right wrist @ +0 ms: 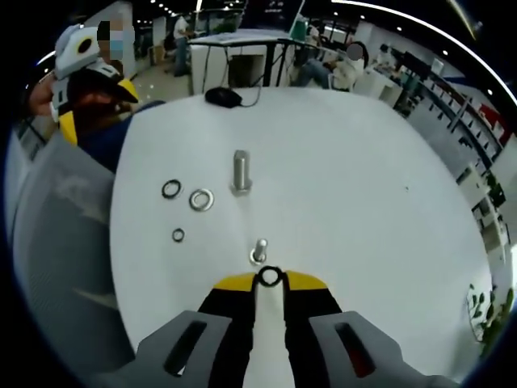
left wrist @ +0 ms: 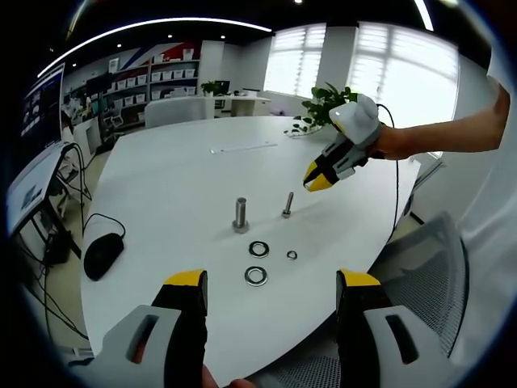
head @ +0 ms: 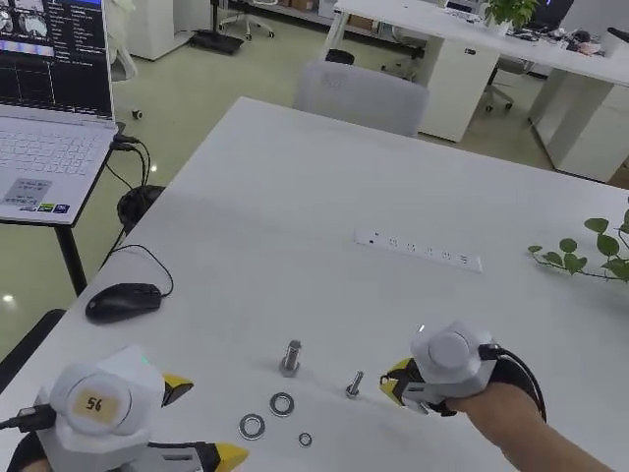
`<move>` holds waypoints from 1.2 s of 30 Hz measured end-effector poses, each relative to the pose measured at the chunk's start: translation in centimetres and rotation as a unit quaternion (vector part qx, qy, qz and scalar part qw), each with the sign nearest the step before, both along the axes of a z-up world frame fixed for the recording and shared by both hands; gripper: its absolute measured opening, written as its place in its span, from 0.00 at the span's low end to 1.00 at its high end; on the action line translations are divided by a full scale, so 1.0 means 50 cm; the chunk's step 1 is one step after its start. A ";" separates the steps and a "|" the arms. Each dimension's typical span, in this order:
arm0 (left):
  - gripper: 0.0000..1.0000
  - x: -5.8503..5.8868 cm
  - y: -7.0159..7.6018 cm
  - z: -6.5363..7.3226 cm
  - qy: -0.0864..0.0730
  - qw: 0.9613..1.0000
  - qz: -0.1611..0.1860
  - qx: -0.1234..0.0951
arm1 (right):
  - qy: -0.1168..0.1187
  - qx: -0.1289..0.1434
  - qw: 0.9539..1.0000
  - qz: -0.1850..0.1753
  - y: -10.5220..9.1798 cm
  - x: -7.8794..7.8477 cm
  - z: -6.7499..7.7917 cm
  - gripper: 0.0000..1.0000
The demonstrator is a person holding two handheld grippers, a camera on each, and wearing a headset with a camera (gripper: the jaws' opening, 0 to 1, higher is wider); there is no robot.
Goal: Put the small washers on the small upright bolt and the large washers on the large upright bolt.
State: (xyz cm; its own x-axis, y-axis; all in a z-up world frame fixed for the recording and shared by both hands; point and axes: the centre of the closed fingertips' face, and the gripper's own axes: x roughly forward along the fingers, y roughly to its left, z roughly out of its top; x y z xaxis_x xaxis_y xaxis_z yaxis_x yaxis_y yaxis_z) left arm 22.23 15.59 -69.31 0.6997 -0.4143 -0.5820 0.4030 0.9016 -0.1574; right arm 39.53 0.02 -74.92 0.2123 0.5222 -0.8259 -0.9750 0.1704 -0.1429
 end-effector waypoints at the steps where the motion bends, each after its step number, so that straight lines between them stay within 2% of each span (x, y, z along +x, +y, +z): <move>1: 0.64 -0.001 0.001 0.000 0.000 1.000 0.001 0.000 | -0.002 0.000 1.000 0.008 0.009 0.002 0.003 0.13; 8: 0.64 -0.003 0.006 0.000 0.001 1.000 0.006 -0.001 | 0.001 -0.013 0.999 0.035 0.042 0.000 -0.007 0.13; 13: 0.64 -0.004 0.006 0.001 0.001 1.000 0.005 0.000 | 0.006 -0.020 0.999 0.042 0.054 -0.001 -0.016 0.13; 36: 0.64 0.002 0.005 0.003 0.003 1.000 0.002 0.002 | 0.015 -0.047 0.997 0.051 0.057 -0.001 -0.039 0.13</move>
State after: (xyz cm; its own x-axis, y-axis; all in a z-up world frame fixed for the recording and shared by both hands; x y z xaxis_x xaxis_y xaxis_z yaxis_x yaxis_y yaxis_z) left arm 22.33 15.85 -69.16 0.6987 -0.4091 -0.5869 0.3977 0.9040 -0.1567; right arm 39.48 2.88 -76.86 0.1358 0.4602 -0.8774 -0.9907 0.0568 -0.1235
